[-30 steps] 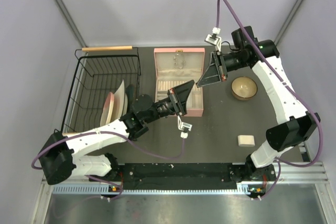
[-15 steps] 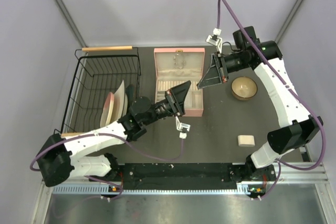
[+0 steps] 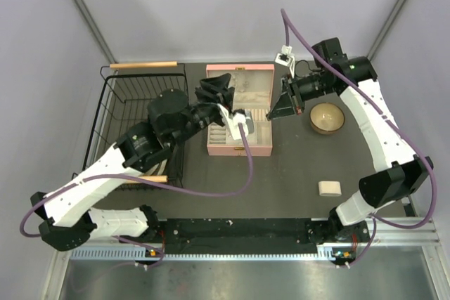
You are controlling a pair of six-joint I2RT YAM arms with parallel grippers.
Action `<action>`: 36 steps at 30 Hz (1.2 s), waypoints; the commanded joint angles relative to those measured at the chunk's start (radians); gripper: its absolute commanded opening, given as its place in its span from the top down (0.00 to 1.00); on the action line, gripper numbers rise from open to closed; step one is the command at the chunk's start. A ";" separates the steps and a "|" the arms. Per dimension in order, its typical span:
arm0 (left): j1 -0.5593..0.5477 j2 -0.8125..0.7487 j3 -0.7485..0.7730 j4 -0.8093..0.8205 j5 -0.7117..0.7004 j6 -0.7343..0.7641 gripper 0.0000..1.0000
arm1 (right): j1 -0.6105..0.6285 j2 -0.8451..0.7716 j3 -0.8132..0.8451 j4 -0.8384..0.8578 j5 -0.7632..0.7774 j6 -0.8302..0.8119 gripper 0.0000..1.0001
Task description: Organize the mixed jewelry
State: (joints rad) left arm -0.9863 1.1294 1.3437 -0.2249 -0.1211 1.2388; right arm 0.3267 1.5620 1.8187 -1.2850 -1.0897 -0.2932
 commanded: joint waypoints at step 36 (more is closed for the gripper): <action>0.250 0.152 0.040 -0.383 0.098 -0.716 0.58 | -0.221 0.276 -0.633 0.408 0.702 -0.172 0.95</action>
State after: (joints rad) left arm -0.7391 1.2861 1.3983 -0.6659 -0.0406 0.5438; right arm 0.1024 1.8214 1.1843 -0.9443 -0.4168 -0.4694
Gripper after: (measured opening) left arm 0.428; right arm 0.064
